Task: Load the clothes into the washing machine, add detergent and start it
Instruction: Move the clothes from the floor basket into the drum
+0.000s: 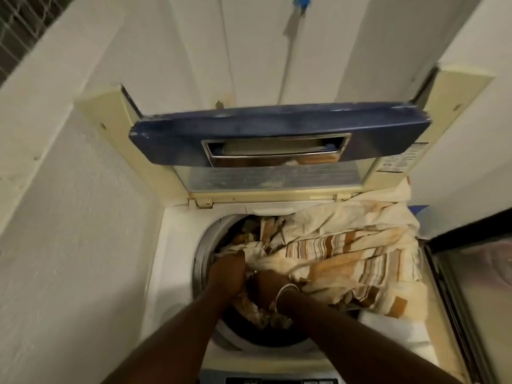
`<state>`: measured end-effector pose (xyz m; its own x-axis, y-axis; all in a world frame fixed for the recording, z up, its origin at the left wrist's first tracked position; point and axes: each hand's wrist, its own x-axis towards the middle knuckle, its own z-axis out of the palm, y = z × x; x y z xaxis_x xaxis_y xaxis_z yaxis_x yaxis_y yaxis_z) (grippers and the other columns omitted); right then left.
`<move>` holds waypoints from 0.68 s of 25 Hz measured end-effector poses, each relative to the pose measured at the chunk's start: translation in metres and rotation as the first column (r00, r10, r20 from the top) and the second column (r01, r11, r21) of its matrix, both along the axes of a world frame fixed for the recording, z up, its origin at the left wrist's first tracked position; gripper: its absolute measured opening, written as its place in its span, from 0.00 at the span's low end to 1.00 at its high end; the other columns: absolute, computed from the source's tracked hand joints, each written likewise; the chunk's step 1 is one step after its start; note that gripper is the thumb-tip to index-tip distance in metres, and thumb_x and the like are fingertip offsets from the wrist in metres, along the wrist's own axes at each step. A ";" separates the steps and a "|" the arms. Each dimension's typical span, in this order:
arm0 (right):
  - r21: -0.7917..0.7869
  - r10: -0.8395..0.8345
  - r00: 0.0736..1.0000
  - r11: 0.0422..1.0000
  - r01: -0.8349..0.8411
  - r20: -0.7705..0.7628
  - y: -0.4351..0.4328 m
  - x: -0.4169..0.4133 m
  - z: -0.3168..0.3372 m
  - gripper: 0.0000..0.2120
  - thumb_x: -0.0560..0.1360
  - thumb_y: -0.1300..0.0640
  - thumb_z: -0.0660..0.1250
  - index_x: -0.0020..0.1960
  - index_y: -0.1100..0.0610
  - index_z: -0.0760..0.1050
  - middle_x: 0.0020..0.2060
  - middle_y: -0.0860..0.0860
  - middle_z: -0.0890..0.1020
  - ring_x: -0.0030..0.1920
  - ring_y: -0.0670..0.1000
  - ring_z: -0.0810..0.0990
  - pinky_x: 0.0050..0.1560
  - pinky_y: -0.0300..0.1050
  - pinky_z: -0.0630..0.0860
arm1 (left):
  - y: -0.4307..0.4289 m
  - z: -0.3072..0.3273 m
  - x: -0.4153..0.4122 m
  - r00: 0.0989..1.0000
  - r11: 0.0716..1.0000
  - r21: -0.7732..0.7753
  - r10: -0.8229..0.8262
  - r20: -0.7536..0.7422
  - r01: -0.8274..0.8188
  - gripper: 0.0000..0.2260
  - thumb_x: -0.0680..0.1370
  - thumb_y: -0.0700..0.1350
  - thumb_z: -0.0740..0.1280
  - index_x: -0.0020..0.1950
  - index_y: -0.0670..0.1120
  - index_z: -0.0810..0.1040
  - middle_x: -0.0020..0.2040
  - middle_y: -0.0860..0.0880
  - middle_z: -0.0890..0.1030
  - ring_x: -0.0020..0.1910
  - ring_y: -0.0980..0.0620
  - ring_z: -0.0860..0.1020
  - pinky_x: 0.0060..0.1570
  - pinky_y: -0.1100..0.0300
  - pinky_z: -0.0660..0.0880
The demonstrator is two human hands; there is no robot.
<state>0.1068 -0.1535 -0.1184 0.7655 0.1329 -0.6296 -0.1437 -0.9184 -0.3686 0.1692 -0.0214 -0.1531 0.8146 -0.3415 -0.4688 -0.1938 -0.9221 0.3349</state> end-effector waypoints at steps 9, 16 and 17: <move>-0.125 -0.282 0.646 0.851 0.510 0.709 -0.107 -0.058 0.124 0.20 0.68 0.50 0.65 0.59 0.52 0.74 0.53 0.51 0.77 0.54 0.56 0.75 0.51 0.53 0.73 | -0.097 0.120 -0.028 0.859 0.842 -0.255 -0.382 0.341 0.476 0.42 0.71 0.69 0.65 0.78 0.49 0.59 0.75 0.48 0.65 0.73 0.49 0.65 0.74 0.49 0.62; 0.355 -0.766 0.233 0.515 0.780 0.599 -0.225 -0.122 0.134 0.23 0.75 0.47 0.57 0.67 0.54 0.69 0.62 0.53 0.75 0.61 0.53 0.73 0.63 0.48 0.69 | -0.241 0.165 -0.070 0.545 0.579 -0.178 -0.555 0.629 0.796 0.37 0.74 0.66 0.63 0.74 0.43 0.66 0.72 0.41 0.71 0.71 0.44 0.69 0.72 0.47 0.66; 0.401 -0.824 0.185 0.441 0.803 0.536 -0.238 -0.127 0.129 0.21 0.77 0.48 0.59 0.67 0.53 0.69 0.63 0.53 0.76 0.62 0.53 0.74 0.63 0.46 0.70 | -0.258 0.167 -0.075 0.480 0.543 -0.122 -0.588 0.651 0.831 0.35 0.74 0.65 0.63 0.73 0.43 0.68 0.72 0.41 0.71 0.71 0.43 0.69 0.72 0.45 0.64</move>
